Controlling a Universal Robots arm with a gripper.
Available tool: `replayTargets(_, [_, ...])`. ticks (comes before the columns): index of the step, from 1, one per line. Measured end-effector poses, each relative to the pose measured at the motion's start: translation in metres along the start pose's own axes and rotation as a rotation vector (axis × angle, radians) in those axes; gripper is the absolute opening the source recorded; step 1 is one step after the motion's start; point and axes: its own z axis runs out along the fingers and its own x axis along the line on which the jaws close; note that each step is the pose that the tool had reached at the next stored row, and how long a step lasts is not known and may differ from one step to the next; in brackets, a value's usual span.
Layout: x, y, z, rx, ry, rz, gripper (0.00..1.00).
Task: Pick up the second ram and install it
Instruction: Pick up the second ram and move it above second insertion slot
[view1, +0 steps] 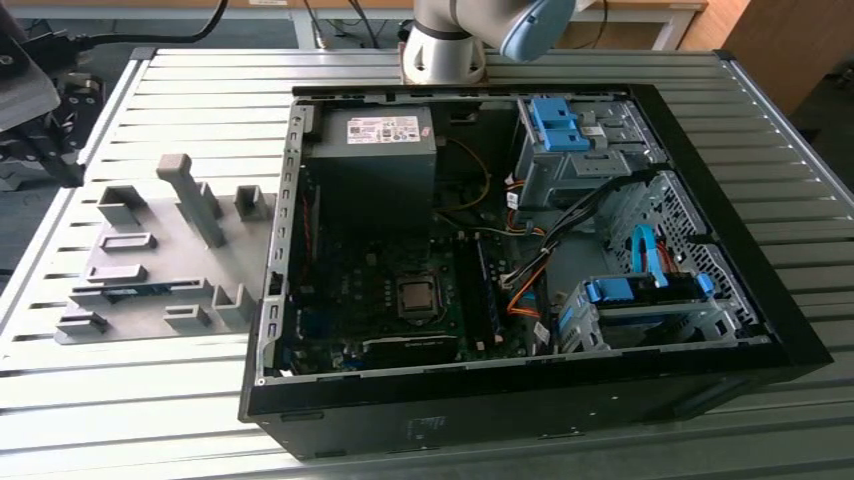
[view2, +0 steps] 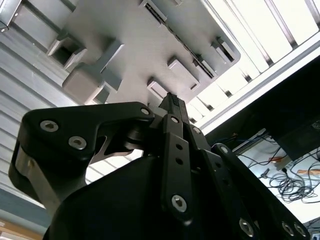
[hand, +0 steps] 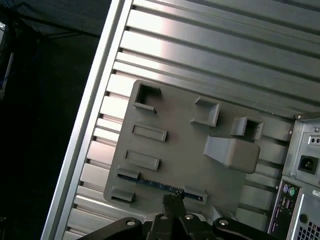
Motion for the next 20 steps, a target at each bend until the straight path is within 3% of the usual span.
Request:
replayTargets(8, [0.0012,0.0002,0.0,0.0024,0.0047,-0.108,0.11])
replayTargets(20, [0.0016,0.0003,0.0004,0.0066,0.0129,-0.314,0.11])
